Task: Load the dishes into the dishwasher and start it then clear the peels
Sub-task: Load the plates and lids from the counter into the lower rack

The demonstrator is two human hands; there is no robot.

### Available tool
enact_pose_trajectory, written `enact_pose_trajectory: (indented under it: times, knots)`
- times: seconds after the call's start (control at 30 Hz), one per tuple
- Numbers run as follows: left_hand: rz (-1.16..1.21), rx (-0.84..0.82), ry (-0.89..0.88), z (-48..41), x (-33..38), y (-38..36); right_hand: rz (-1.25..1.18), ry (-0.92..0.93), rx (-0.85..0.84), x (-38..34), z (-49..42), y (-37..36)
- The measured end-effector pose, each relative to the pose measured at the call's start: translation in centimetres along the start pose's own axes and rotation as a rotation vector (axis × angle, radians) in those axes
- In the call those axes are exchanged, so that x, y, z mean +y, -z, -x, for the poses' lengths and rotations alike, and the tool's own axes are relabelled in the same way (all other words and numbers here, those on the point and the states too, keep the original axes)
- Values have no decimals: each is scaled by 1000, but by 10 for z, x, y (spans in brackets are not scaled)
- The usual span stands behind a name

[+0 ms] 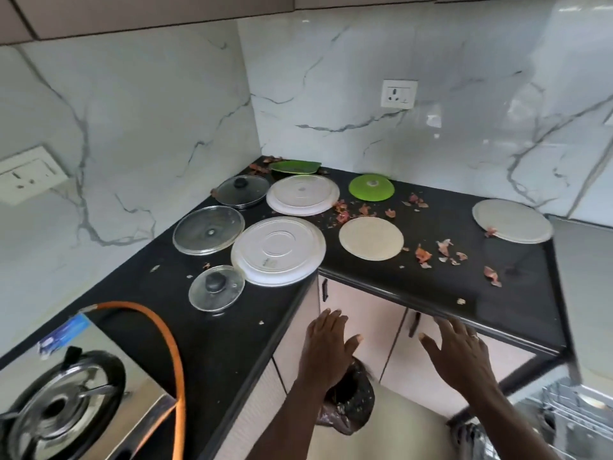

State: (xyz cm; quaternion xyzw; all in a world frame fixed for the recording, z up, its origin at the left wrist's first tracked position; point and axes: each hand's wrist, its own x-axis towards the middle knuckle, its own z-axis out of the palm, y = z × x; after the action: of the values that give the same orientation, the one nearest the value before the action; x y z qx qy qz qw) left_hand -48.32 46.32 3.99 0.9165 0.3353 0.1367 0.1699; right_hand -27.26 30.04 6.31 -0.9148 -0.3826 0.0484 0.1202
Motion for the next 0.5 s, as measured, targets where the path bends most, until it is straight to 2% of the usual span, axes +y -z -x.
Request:
enact_pose_trajectory:
  times: [0.2, 0.33, 0.5]
  knots:
    - [25, -32, 97, -17, -39, 10, 0, 72, -60, -37, -54, -15]
    - [-10, 31, 110, -32, -57, 7, -10, 109, -65, -56, -85, -24]
    - [-42, -5, 151, -87, -60, 10, -71, 112, -77, -61, -145, -27]
